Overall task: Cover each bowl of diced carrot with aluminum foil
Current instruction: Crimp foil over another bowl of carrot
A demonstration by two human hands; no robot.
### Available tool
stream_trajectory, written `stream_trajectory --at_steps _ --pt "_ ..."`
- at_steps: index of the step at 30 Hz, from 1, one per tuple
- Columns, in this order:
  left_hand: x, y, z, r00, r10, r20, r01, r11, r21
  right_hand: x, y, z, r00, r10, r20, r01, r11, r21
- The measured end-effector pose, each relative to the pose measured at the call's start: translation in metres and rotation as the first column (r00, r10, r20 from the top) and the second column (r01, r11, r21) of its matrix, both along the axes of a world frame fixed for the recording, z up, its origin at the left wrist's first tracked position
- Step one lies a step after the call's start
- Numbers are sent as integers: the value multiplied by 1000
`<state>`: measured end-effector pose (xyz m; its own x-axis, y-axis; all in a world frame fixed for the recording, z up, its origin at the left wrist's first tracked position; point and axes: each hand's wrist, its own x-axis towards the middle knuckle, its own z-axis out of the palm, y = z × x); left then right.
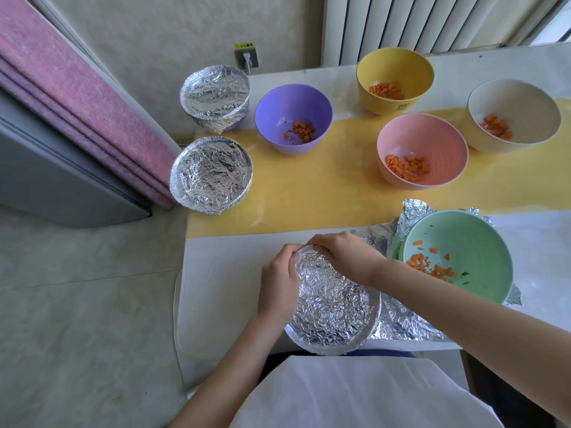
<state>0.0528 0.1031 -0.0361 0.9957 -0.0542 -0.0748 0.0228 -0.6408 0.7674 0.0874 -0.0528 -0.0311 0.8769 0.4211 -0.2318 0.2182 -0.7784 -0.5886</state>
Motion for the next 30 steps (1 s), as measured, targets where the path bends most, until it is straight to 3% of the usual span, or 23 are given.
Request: stream_trajectory --at_steps 7,14,25,30 --pt "-3 5 -2 992 117 55 -118 993 26 8 -5 6 995 -25 -101 25 1000 -5" --pt "-2 12 0 998 61 -16 -63 993 -97 7 0 7 999 -17 -47 17 1000 -2" --pt "-4 9 -3 1000 7 21 -7 1000 -2 6 10 1 994 50 -95 -58 994 -88" --pt "-5 9 -3 999 35 27 -35 999 17 1 8 5 995 -1 -98 1 1000 2"
